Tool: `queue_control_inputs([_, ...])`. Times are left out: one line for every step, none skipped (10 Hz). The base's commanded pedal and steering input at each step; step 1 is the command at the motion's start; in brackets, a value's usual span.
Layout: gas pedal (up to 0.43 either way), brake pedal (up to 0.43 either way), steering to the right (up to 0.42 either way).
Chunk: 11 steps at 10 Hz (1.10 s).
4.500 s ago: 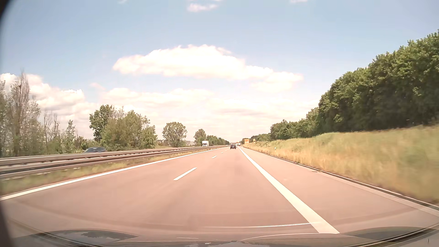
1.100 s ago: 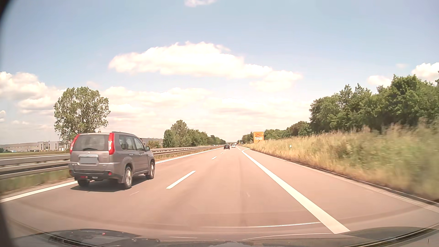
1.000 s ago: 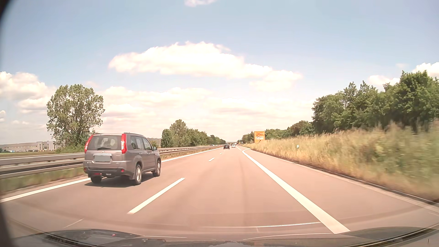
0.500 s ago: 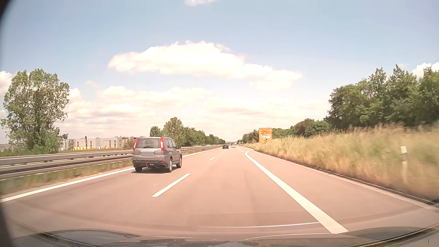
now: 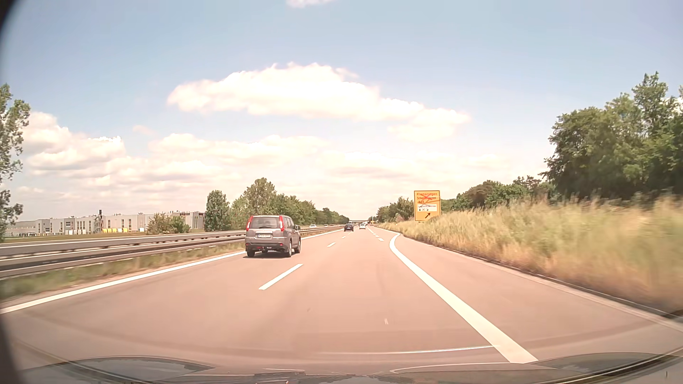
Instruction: Follow the waypoints while adhering to traffic rules and regulations
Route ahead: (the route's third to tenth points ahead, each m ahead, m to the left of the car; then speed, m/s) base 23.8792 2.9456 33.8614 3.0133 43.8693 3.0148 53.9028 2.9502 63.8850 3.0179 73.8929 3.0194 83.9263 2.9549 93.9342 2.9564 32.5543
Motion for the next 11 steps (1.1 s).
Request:
queue_control_inputs([0.319, 0.012, 0.0])
queue_control_inputs([0.319, 0.006, 0.0])
queue_control_inputs([0.319, 0.012, 0.0])
queue_control_inputs([0.331, 0.012, -0.001])
queue_control_inputs([0.331, 0.012, -0.001])
queue_control_inputs([0.331, 0.012, -0.001])
queue_control_inputs([0.331, 0.012, -0.001])
queue_control_inputs([0.331, 0.006, -0.001])
queue_control_inputs([0.331, 0.012, -0.001])
queue_control_inputs([0.331, 0.012, -0.001])
queue_control_inputs([0.331, 0.012, -0.001])
